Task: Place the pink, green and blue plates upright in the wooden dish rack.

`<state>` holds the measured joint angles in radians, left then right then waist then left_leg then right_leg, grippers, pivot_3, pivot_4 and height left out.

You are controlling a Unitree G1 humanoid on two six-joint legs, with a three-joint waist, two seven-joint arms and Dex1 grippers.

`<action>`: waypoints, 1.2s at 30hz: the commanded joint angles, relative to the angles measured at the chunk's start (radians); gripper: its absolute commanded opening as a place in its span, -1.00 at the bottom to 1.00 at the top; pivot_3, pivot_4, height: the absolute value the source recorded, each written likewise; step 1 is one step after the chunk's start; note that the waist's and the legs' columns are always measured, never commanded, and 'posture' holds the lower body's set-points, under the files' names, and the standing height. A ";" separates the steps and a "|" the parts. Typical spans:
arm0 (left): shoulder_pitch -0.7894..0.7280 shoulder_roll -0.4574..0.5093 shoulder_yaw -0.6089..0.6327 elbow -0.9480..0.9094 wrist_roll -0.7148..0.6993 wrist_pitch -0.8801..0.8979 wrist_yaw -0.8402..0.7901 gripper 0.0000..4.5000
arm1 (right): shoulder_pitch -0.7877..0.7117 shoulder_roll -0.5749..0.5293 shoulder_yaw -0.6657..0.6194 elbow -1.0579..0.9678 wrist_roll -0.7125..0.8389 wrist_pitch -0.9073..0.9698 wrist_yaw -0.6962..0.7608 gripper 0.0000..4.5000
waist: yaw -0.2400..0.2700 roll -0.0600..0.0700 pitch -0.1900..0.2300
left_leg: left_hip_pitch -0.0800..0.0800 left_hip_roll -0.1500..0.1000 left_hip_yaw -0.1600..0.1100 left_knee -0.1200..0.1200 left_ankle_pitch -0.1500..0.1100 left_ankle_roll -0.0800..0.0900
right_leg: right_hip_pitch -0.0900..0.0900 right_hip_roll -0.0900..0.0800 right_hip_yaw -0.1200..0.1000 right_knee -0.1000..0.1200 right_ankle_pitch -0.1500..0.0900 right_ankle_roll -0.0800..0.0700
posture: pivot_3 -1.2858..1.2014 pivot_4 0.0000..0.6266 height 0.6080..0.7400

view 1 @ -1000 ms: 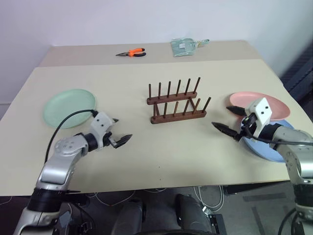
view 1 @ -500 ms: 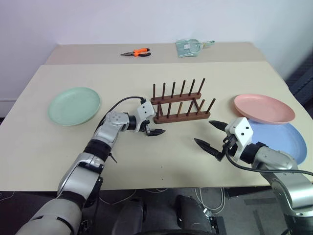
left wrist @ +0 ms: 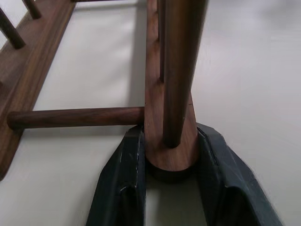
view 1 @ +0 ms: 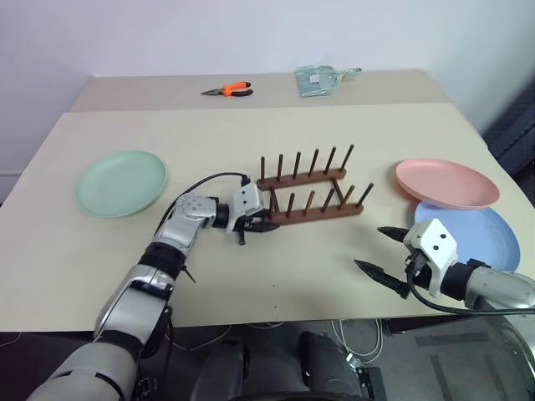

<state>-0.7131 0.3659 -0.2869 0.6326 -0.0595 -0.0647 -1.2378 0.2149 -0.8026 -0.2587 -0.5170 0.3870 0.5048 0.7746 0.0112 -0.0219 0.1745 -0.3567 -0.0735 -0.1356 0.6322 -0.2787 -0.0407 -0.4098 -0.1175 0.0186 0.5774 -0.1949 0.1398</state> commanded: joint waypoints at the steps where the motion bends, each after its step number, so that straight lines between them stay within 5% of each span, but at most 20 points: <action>1: 0.012 0.032 0.006 -0.084 -0.017 0.030 -0.046 0.41 | -0.007 -0.005 -0.023 0.012 0.000 -0.038 0.020 1.00 | 0.002 0.000 0.000 | 0.000 0.000 0.000 0.000 0.000 0.000 | 0.000 0.000 0.000 0.000 0.000 0.000 | 0.03 -0.52 1.00; 4: 0.010 0.044 0.015 -0.041 0.046 0.008 0.065 0.97 | -0.018 -0.001 -0.001 0.027 -0.009 -0.054 0.025 1.00 | 0.005 0.000 0.000 | 0.000 0.000 -0.001 0.001 0.000 0.000 | 0.001 -0.001 0.000 0.000 -0.001 -0.001 | 0.03 -0.52 1.00; 6: 0.019 0.068 0.030 -0.039 0.056 0.037 0.105 0.97 | -0.030 0.005 0.026 0.035 -0.020 -0.062 0.026 1.00 | 0.003 0.000 0.000 | 0.000 0.000 0.000 0.001 0.000 0.000 | 0.001 -0.001 0.000 0.000 0.000 0.000 | 0.03 -0.52 1.00; 9: 0.077 0.122 0.068 -0.126 0.015 0.136 0.097 1.00 | -0.056 0.020 0.082 0.051 -0.043 -0.063 0.014 0.63 | -0.006 0.000 0.000 | 0.001 0.000 0.000 0.000 0.000 0.000 | 0.001 0.000 0.000 0.000 0.000 0.000 | 0.03 -0.52 1.00; 13: 0.231 0.202 0.093 -0.388 -0.063 0.320 0.059 0.46 | -0.092 0.049 0.156 0.087 -0.088 -0.063 -0.018 -0.25 | -0.026 0.000 0.000 | 0.002 0.002 0.000 -0.002 0.000 0.000 | 0.000 0.001 0.000 0.001 0.000 0.000 | 0.03 -0.52 1.00; 16: 0.333 0.202 0.088 -0.594 -0.105 0.437 0.103 -0.22 | -0.117 0.066 0.213 0.127 -0.146 -0.079 -0.048 -0.94 | -0.023 0.001 0.000 | 0.001 0.002 0.000 -0.002 0.000 0.000 | -0.001 0.000 0.001 0.001 0.000 -0.001 | 0.03 -0.52 1.00; 17: 0.353 0.179 0.080 -0.650 -0.113 0.473 0.138 -0.43 | -0.129 0.071 0.232 0.146 -0.173 -0.088 -0.062 -1.00 | -0.020 0.001 0.000 | 0.001 0.002 -0.001 -0.002 0.000 0.000 | -0.001 0.000 0.001 0.001 -0.001 -0.001 | 0.03 -0.52 1.00; 21: 0.396 0.058 0.041 -0.752 -0.082 0.539 0.301 -0.43 | -0.205 0.109 0.289 0.232 -0.252 -0.109 -0.118 -1.00 | 0.004 0.000 0.000 | 0.000 0.001 -0.001 0.001 0.000 0.000 | 0.002 -0.002 0.001 -0.001 -0.002 -0.003 | 0.03 -0.52 1.00; 27: 0.333 -0.097 0.030 -0.610 0.072 0.579 0.633 -0.43 | -0.355 0.198 0.320 0.385 -0.342 -0.125 -0.232 -1.00 | 0.002 0.000 0.000 | 0.002 -0.001 -0.001 0.003 0.000 0.000 | 0.003 -0.001 0.001 0.001 -0.002 -0.004 | 0.03 -0.52 1.00; 36: 0.259 -0.135 0.067 -0.464 0.058 0.527 0.725 -0.43 | -0.500 0.254 0.304 0.562 -0.400 -0.217 -0.316 -1.00 | -0.001 0.001 -0.002 | 0.002 -0.001 -0.001 0.002 0.000 0.000 | 0.002 0.000 0.001 0.002 0.000 -0.001 | 0.03 -0.52 1.00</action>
<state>-0.4645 0.2146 -0.2432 0.1266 -0.0225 0.4524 -0.5438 -0.2647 -0.5533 0.0704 0.0420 -0.0035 0.3140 0.4751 0.0104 -0.0207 0.1729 -0.3545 -0.0745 -0.1364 0.6341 -0.2786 -0.0409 -0.4078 -0.1174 0.0193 0.5791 -0.1945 0.1393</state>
